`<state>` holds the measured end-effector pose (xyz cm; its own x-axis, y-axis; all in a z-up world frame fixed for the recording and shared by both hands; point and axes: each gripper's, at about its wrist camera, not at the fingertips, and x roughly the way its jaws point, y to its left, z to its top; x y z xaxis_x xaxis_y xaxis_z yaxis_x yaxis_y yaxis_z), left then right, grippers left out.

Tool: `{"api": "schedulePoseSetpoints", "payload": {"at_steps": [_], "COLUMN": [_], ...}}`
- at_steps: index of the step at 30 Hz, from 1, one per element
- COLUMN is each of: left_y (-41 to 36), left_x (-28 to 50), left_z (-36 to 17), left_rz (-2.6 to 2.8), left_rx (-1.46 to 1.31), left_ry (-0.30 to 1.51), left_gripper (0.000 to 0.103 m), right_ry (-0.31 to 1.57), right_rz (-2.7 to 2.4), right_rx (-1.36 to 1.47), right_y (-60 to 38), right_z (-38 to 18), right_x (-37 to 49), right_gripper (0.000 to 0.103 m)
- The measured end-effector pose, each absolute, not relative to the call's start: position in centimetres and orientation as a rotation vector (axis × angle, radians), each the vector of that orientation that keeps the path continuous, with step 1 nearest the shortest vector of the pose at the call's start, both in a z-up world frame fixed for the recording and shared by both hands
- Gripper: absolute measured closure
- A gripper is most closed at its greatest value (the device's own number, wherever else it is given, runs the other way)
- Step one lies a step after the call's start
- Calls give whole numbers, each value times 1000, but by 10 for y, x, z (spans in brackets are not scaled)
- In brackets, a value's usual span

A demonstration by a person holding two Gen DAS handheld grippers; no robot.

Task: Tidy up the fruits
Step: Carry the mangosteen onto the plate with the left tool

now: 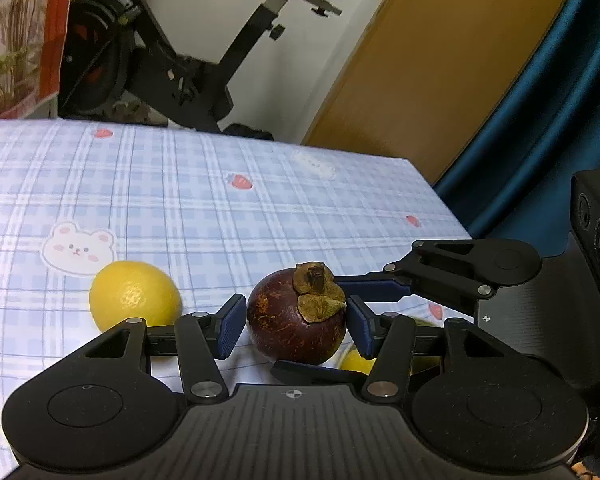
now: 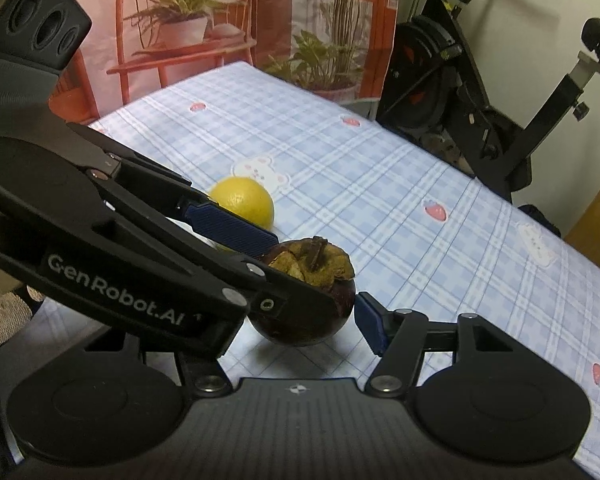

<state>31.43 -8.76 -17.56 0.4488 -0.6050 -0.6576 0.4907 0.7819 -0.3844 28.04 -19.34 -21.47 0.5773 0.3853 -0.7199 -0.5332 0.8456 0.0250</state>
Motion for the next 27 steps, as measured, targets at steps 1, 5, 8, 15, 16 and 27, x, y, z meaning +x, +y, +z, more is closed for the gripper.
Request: {"api": "schedulePoseSetpoints", "payload": {"at_steps": [1, 5, 8, 15, 16, 27], "left_y": [-88, -93, -100, -123, -128, -176], "left_x": [312, 301, 291, 270, 267, 238], "left_z": [-172, -159, -149, -132, -130, -136], "left_rz": [-680, -685, -695, -740, -748, -836], "left_rx": [-142, -120, -102, -64, -57, -20], "left_ry": [866, 842, 825, 796, 793, 794], "left_gripper": [46, 47, 47, 47, 47, 47], "right_ry": [784, 759, 742, 710, 706, 707], "right_rz": [541, 536, 530, 509, 505, 427], "right_rx": [-203, -194, -180, -164, -158, -112], "right_y": [-194, -197, -204, -225, -230, -280], "right_z": [-212, -201, -193, -175, -173, -167], "right_x": [278, 267, 257, 232, 228, 180], "right_gripper": [40, 40, 40, 40, 40, 40]}}
